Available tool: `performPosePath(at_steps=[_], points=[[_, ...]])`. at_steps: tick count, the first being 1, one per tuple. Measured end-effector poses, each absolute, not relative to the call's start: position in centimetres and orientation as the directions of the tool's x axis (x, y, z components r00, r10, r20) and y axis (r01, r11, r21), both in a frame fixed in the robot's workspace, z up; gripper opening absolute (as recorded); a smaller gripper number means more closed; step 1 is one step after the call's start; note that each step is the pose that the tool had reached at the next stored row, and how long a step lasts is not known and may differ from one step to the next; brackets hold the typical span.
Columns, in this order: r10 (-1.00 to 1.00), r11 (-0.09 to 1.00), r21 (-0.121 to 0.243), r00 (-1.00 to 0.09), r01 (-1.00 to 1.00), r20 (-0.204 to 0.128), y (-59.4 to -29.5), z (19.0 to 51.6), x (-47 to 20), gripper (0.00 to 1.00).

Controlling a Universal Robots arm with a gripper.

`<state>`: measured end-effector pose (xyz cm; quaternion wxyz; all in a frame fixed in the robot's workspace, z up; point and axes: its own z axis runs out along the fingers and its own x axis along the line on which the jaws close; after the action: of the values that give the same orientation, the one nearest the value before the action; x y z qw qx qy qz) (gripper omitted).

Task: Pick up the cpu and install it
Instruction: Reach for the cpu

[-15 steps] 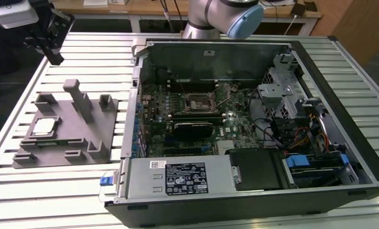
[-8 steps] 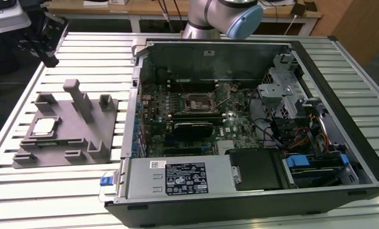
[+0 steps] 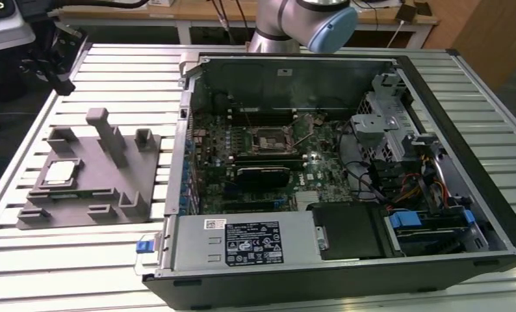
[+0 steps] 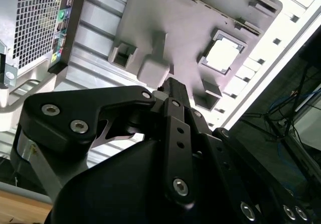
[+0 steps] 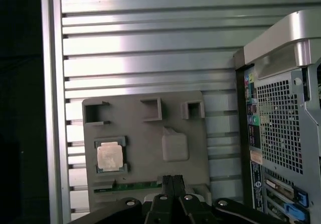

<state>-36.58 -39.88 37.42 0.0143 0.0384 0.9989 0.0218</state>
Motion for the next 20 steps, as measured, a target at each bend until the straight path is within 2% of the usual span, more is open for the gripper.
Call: performPosePath(at_steps=[20], points=[[0.077,0.996,0.045,-0.997,0.076,-0.027,-39.9,35.1,-39.6,0.11]])
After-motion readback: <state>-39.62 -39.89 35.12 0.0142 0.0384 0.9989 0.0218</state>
